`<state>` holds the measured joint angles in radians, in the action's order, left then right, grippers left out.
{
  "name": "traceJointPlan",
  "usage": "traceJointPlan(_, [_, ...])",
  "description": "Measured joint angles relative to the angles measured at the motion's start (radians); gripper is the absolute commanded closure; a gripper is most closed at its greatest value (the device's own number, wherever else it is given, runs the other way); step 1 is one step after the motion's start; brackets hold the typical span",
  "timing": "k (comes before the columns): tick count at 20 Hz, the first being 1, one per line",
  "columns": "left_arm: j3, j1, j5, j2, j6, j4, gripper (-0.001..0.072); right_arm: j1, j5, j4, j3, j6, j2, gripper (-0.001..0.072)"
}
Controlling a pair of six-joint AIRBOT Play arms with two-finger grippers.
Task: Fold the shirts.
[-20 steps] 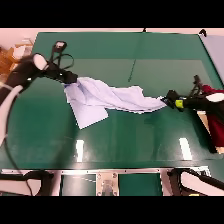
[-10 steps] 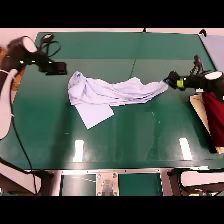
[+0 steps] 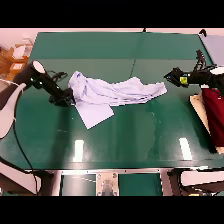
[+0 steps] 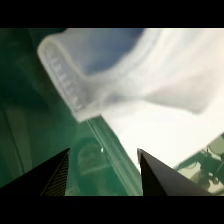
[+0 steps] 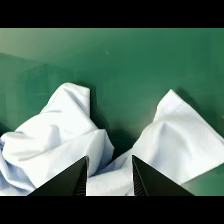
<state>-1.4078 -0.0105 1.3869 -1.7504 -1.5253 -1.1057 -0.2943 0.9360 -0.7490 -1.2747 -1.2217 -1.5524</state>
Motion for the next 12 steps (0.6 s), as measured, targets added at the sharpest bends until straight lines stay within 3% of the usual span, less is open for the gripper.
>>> traceJointPlan(4, [0.051,-0.018,-0.144,0.003,-0.009,0.024,0.0213,-0.030,0.063,-0.013,-0.002,0.000,0.000,0.0381])
traceJointPlan(5, [0.056,-0.021,-0.170,0.005,-0.012,0.017,0.0314,-0.037,0.083,-0.014,-0.002,0.000,0.000,0.0381])
traceJointPlan(6, [0.060,-0.023,-0.207,0.004,-0.013,0.006,0.0554,-0.043,0.093,-0.016,-0.002,0.000,0.000,0.0382])
traceJointPlan(7, [0.064,-0.021,-0.236,0.002,-0.013,-0.010,0.0675,-0.048,0.101,-0.018,-0.002,0.000,0.000,0.0382])
traceJointPlan(12, [0.016,-0.026,-0.245,-0.005,-0.012,-0.069,0.0677,-0.065,0.146,-0.026,-0.002,0.000,0.000,0.0380])
